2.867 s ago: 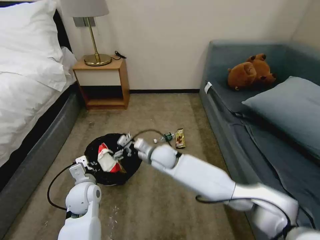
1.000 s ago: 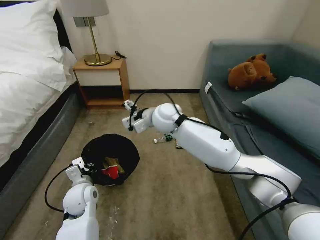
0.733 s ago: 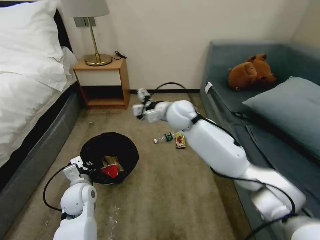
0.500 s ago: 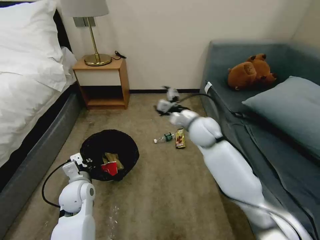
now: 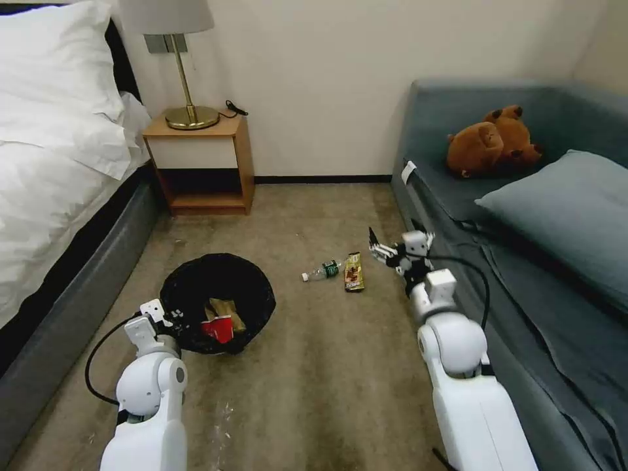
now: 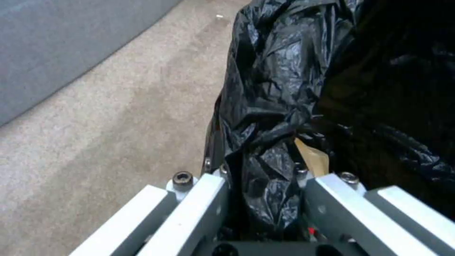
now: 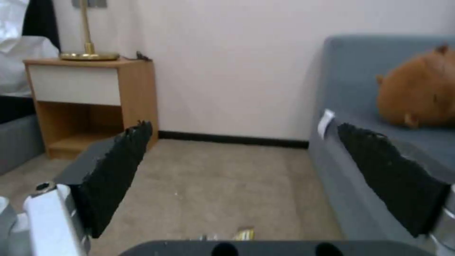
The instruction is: Pick up the trash bin, then pick up the garbage on the floor and place it into the trash bin.
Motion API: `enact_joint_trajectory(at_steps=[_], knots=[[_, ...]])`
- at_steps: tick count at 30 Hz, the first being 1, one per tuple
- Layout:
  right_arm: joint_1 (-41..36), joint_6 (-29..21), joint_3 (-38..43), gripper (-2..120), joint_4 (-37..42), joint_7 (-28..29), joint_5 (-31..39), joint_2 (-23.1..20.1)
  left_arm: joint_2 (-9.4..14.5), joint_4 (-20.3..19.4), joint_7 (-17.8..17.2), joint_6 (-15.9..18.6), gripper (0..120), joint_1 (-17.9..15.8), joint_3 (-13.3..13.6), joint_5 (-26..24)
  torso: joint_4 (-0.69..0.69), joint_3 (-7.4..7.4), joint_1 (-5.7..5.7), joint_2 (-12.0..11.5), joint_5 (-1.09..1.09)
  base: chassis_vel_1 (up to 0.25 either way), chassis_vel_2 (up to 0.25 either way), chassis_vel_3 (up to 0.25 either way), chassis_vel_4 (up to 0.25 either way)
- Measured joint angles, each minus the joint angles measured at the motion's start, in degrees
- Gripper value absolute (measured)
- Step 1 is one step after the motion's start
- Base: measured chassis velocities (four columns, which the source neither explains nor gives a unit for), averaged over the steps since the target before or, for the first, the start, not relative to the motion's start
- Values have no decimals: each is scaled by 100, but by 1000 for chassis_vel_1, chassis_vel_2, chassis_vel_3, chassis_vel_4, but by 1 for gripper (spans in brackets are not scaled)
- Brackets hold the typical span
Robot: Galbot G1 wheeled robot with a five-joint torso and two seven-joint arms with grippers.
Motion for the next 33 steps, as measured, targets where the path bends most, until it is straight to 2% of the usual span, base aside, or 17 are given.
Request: enact_joint_trajectory(at_steps=[2,6,8,13,24,33], knots=[[-297,359,-8,100,-128,32,157,-25,0,-4,0,1,2,25,14,7,-1,0,0,0,0,0,0,0,0],[-468,686,1,100,-270,-63,165,-18,0,0,1,0,2,26,12,8,0,0,0,0,2,0,0,0,0],[-610,1017,55,100,-436,-219,114,10,-2,12,3,0,2,29,16,8,0,0,0,0,1,0,0,0,0],[-732,1341,94,100,-617,-272,30,63,-4,59,3,-3,2,6,30,25,0,0,0,0,1,0,0,0,0],[-749,1560,190,100,-786,-654,-181,98,-3,116,45,-7,2,20,64,73,0,0,0,0,1,0,0,0,0],[-660,1564,262,100,-832,-734,-223,173,101,105,457,21,2,82,77,336,0,1,0,0,0,0,0,0,0]])
